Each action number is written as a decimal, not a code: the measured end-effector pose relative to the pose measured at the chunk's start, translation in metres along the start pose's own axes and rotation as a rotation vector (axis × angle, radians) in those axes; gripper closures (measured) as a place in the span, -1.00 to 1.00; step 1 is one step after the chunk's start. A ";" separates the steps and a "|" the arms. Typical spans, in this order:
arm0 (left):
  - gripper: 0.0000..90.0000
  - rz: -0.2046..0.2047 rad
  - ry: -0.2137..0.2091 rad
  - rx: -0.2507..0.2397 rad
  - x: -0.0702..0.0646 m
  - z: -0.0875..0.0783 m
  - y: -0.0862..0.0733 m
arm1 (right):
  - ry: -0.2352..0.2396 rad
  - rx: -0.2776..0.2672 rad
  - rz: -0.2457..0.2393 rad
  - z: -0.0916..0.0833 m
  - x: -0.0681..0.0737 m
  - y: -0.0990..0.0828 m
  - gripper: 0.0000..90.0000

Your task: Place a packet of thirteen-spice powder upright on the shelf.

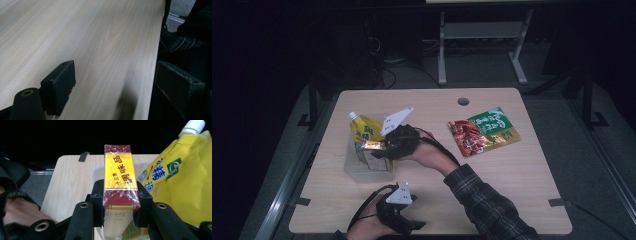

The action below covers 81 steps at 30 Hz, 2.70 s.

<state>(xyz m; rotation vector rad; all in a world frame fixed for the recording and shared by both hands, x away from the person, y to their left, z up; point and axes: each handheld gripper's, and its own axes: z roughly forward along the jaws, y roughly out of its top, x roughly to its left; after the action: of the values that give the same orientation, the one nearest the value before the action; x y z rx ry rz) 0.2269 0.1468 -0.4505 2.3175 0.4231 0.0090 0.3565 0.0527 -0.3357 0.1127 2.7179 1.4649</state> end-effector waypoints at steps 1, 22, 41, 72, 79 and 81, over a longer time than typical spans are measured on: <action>-0.64 -0.014 0.000 -0.011 -0.001 0.001 0.000 | 0.001 0.002 -0.003 0.003 0.000 0.000 0.49; -0.64 -0.017 0.001 -0.012 -0.001 0.000 0.000 | 0.031 0.037 -0.034 0.039 0.006 0.002 0.48; -0.64 -0.019 0.004 -0.015 0.000 -0.001 0.000 | 0.035 0.085 -0.032 0.060 0.008 -0.010 0.46; -0.64 -0.010 0.011 -0.004 0.002 -0.001 -0.001 | -0.019 0.011 0.078 -0.001 0.006 -0.023 -0.04; -0.64 -0.026 0.012 0.000 0.002 -0.001 0.000 | -0.074 -0.001 0.111 -0.034 -0.001 -0.043 0.02; -0.64 -0.033 0.011 -0.008 0.002 0.000 0.000 | -0.094 -0.002 0.134 -0.044 -0.003 -0.049 0.09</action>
<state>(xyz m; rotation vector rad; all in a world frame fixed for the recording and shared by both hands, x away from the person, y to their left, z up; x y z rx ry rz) 0.2291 0.1480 -0.4510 2.3038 0.4654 0.0069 0.3540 -0.0109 -0.3529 0.3613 2.6802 1.4544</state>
